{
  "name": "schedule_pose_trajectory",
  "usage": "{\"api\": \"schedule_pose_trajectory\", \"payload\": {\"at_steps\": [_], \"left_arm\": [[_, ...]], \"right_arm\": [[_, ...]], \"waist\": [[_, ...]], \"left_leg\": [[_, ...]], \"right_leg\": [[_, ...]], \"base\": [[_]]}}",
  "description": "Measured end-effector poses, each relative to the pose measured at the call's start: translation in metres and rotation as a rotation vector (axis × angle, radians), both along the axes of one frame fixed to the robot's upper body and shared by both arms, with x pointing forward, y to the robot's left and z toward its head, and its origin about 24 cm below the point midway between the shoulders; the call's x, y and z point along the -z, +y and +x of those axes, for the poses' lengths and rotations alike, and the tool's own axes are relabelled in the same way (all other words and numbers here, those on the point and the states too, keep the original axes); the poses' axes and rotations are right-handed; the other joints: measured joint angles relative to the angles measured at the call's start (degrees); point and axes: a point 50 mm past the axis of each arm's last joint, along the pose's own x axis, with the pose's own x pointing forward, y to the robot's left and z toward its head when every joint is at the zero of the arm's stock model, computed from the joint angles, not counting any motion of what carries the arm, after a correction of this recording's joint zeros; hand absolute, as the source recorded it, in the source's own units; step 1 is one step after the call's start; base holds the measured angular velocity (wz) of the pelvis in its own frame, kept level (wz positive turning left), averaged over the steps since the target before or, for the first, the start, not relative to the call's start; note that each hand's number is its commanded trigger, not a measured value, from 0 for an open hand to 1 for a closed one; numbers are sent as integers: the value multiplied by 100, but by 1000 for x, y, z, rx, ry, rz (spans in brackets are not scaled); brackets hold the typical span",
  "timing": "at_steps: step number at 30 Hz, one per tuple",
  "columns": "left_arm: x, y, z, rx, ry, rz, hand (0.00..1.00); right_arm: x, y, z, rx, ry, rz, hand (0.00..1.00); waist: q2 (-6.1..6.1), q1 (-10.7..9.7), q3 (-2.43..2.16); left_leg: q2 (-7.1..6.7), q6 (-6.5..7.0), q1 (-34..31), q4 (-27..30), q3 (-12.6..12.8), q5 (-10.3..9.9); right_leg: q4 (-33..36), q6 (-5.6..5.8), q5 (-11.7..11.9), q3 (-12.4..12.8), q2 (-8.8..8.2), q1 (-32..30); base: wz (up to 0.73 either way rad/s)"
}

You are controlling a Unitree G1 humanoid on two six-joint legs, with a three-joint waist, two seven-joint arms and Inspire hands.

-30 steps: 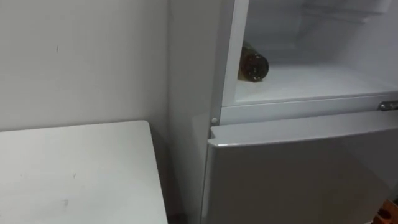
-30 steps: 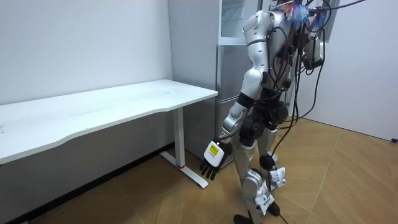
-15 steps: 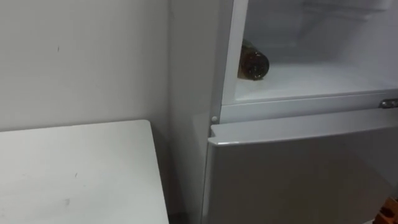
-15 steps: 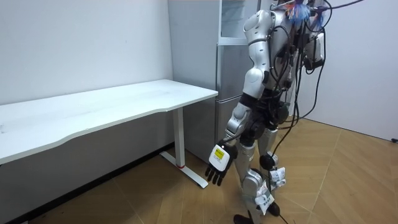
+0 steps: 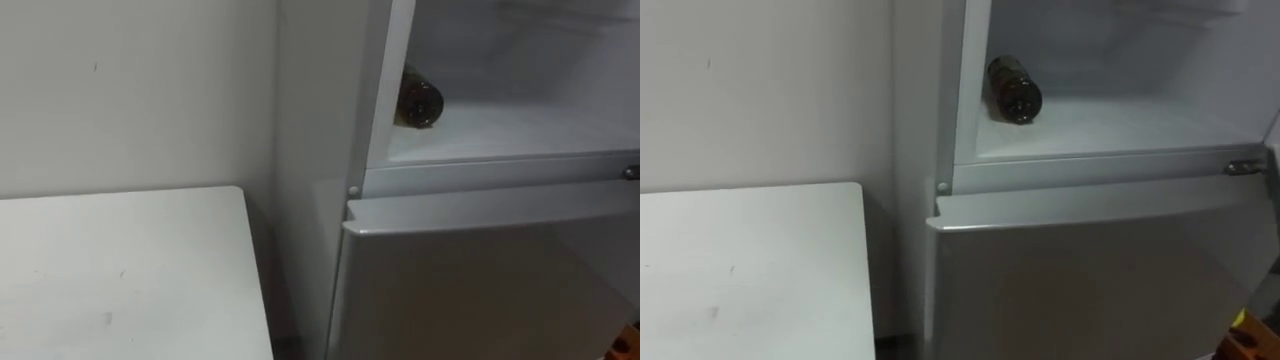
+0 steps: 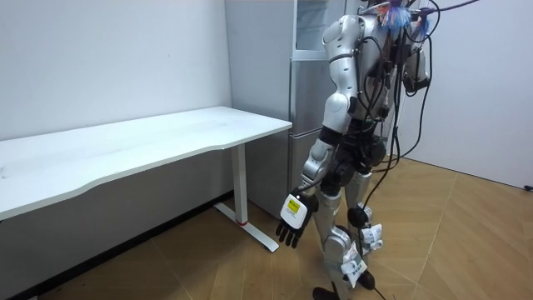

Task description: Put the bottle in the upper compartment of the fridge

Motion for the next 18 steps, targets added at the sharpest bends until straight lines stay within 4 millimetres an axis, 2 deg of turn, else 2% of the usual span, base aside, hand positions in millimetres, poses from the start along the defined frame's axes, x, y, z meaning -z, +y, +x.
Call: {"api": "schedule_pose_trajectory", "payload": {"at_steps": [4,11,18], "left_arm": [[2,-3,1,14,4,-10,0],[3,-5,-1,14,17,-23,0],[3,-5,-3,20,27,-24,0]], "right_arm": [[-5,4,3,-30,-21,-21,0],[-9,13,9,-77,1,-70,0],[-17,28,18,-194,1,-129,0]], "waist": [[45,33,-30],[105,111,-16],[92,190,-19]], "left_leg": [[-1,0,5,1,1,0],[8,0,4,30,-3,1],[16,-1,2,44,-17,1]], "right_leg": [[20,-2,3,-5,-2,12],[18,-7,-1,-24,-4,-1],[31,-15,17,-41,-3,7]], "base": [[0],[0],[0]]}}
